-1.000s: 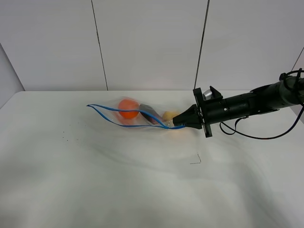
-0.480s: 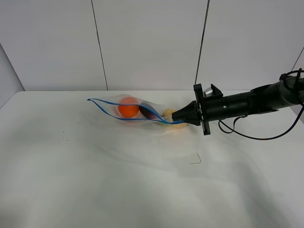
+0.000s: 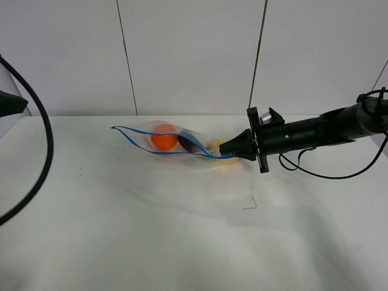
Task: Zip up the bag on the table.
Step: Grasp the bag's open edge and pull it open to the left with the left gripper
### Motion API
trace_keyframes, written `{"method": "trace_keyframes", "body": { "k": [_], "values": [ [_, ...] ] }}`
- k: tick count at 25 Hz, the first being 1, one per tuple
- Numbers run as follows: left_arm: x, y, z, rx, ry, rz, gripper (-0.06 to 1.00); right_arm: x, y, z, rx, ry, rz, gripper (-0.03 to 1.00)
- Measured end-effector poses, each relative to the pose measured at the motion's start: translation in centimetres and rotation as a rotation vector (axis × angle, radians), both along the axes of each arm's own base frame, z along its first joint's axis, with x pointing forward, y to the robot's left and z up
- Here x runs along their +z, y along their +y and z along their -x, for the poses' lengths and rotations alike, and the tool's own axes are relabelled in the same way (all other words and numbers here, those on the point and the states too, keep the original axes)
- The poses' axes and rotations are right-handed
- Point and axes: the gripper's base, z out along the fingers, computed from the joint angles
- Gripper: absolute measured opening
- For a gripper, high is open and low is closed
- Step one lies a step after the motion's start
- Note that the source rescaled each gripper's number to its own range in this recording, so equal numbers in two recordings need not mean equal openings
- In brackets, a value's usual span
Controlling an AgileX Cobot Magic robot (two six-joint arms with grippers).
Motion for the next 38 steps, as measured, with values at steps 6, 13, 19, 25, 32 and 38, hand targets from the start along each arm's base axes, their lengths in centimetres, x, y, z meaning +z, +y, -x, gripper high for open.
{"method": "trace_keyframes", "body": {
  "k": [6, 13, 19, 25, 32, 38],
  "values": [
    [-2.3, -2.2, -3.6, -0.343, -0.042, -0.391, 0.91, 0.0, 0.0, 0.0, 0.0, 0.002, 0.0, 0.0],
    [-5.2, -7.4, -6.6, -0.504, -0.074, -0.409, 0.91, 0.0, 0.0, 0.0, 0.0, 0.002, 0.0, 0.0],
    [-8.5, -14.0, -7.6, -0.626, -0.123, -0.413, 0.88, 0.0, 0.0, 0.0, 0.0, 0.002, 0.0, 0.0],
    [-12.0, -19.2, -7.6, -0.668, -0.139, -0.37, 0.88, 0.0, 0.0, 0.0, -0.013, 0.034, -0.005, 0.0],
    [-14.5, -22.9, -7.5, -0.663, -0.248, -0.384, 0.88, 0.3, 0.1, -0.4, -0.089, 0.136, -0.058, 0.0],
    [-16.2, -24.2, -7.4, -0.651, -0.247, -0.353, 0.87, 0.3, 0.1, -0.4, -0.095, 0.145, -0.062, 0.0]
  ]
}}
